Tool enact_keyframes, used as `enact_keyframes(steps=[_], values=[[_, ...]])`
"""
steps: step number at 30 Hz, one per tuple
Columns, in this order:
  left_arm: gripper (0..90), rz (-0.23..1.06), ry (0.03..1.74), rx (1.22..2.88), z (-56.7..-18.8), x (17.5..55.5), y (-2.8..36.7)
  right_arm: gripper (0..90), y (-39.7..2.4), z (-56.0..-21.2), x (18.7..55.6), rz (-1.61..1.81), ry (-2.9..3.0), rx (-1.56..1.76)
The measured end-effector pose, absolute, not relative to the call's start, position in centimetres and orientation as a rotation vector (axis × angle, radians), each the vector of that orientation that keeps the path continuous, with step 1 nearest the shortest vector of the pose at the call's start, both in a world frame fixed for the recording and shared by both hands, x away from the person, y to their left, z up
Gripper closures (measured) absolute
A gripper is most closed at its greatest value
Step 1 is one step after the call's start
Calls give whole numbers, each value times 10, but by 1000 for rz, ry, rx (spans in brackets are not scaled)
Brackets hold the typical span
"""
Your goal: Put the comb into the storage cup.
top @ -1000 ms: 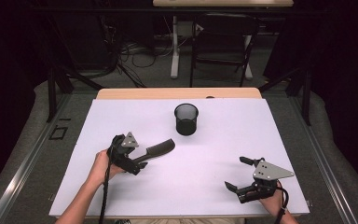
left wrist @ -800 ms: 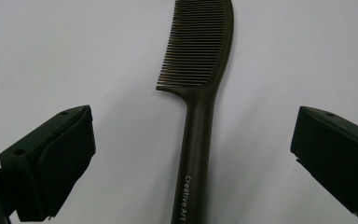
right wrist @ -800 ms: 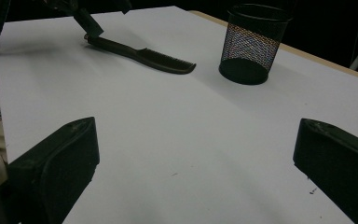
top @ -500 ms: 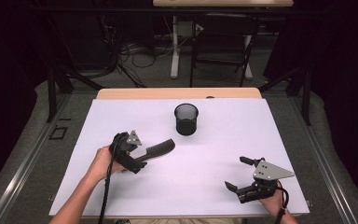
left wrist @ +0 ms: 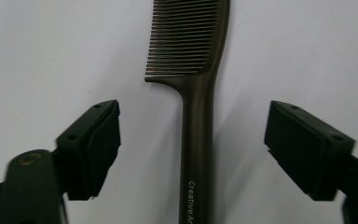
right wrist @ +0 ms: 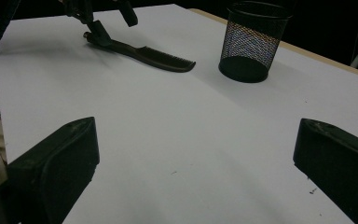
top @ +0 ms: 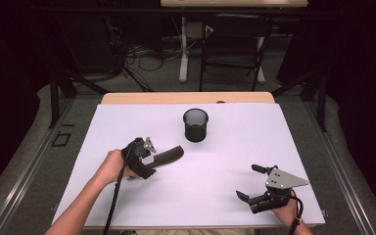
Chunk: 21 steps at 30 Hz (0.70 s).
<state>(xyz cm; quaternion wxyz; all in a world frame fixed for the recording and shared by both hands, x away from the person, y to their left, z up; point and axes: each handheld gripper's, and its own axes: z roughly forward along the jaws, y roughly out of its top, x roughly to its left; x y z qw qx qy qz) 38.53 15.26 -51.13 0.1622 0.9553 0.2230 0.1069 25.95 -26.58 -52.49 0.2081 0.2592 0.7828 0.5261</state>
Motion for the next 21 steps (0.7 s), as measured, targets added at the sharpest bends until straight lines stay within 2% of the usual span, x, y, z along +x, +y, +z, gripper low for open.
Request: enact_keyframes(steps=[12, 21], values=[[519, 198, 616, 2835, -515, 398, 141, 0, -266, -525, 260, 1468, 2177, 716], [638, 146, 623, 2902, -520, 405, 136, 0, -266, -525, 259, 1469, 2179, 713]])
